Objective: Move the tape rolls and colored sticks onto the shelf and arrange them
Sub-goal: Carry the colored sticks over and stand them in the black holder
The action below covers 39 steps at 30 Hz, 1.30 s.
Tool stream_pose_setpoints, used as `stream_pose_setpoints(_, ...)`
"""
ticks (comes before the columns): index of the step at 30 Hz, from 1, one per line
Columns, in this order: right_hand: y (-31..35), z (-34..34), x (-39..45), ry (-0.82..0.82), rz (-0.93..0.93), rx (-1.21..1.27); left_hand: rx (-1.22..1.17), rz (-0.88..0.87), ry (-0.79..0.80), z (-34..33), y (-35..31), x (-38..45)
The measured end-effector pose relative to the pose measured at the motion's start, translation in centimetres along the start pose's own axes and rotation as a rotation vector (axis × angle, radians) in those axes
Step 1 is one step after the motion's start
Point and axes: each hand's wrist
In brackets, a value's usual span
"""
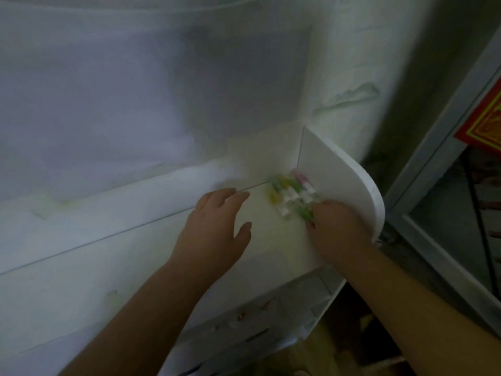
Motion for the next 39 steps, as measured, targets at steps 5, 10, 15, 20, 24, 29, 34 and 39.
stream_pose_setpoints(5,-0.5,1.3,-1.2,0.031,0.025,0.164,-0.053,0.045,-0.015,-1.4,-1.2,2.4)
stream_pose_setpoints(10,-0.6,2.8,-4.2,0.006,0.000,0.638,-0.159,0.134,-0.058,-3.7,-1.9,5.2)
stream_pose_setpoints(15,-1.3,3.7,-5.2,0.007,-0.009,0.839,-0.114,0.177,0.102,-6.6,-3.2,9.0)
stream_pose_setpoints(20,-2.2,3.7,-6.1,0.033,-0.003,0.954,-0.053,0.264,0.205,-8.9,-3.7,10.6)
stream_pose_setpoints(24,-2.6,3.1,-6.6,0.020,-0.015,0.967,-0.011,0.309,0.227,-9.4,-3.4,10.3)
stream_pose_setpoints(29,-2.5,2.9,-6.1,0.031,-0.008,0.968,-0.048,0.344,0.251,-8.8,-3.2,9.8)
stream_pose_setpoints(34,-1.6,2.7,-5.3,0.044,-0.013,1.026,-0.199,0.422,0.215,-6.2,-2.8,7.8)
stream_pose_setpoints(39,0.7,1.8,-4.5,0.038,-0.009,1.098,-0.463,0.453,0.052,-2.5,-3.2,4.3)
Point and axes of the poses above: each hand's wrist, its own x-axis towards the middle knuckle, its own z-axis out of the back of the hand, y = z × x, and after that the axes turned 7 degrees about -x, right-handed
